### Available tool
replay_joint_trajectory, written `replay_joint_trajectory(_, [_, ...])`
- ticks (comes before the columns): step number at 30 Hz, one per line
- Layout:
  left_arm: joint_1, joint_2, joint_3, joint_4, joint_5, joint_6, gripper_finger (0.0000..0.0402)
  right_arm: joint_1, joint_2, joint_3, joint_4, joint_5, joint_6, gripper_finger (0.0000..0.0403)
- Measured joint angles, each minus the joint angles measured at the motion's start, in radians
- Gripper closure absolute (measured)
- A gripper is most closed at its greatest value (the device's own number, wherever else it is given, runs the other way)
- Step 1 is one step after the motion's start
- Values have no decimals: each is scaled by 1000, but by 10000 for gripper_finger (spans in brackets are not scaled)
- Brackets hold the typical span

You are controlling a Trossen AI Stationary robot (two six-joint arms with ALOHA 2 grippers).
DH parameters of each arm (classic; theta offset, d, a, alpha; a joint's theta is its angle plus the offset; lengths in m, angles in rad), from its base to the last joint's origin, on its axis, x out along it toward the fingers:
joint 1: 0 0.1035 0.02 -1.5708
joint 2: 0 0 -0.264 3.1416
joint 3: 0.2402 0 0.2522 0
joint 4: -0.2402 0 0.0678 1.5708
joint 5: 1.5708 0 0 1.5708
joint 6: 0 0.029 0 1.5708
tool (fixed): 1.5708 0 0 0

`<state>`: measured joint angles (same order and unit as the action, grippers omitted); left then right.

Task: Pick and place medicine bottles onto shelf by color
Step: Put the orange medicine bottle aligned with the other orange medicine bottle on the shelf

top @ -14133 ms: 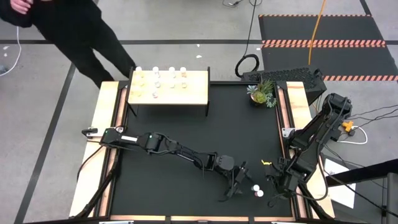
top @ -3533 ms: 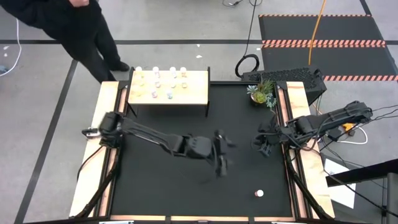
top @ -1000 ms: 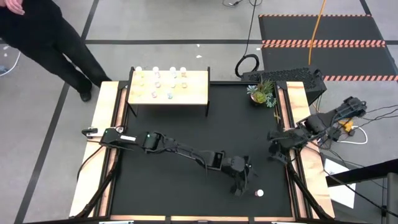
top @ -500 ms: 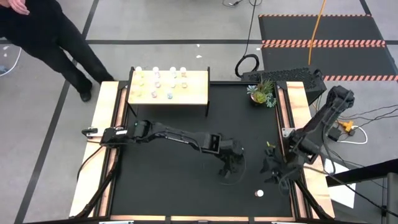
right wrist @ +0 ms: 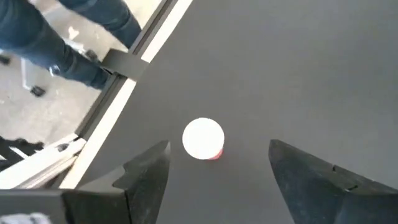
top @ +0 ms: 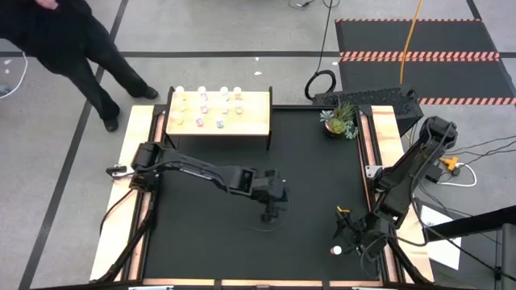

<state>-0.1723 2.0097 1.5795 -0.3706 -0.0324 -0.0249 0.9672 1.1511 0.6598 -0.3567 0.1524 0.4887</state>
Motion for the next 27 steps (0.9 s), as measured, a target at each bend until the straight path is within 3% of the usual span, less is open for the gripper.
replay_joint_trajectory(4, [-17,-63,-109,18,-52,-74,117,0,48,0,47,-23,-58,140])
replay_joint_trajectory(14, [-68,-177,-227,38,-194,-189,117,-12,146,-1,98,-53,-152,172])
replay_joint_trajectory(27, [-101,-278,-336,8,-291,-293,117,-33,155,-5,135,-54,-169,277])
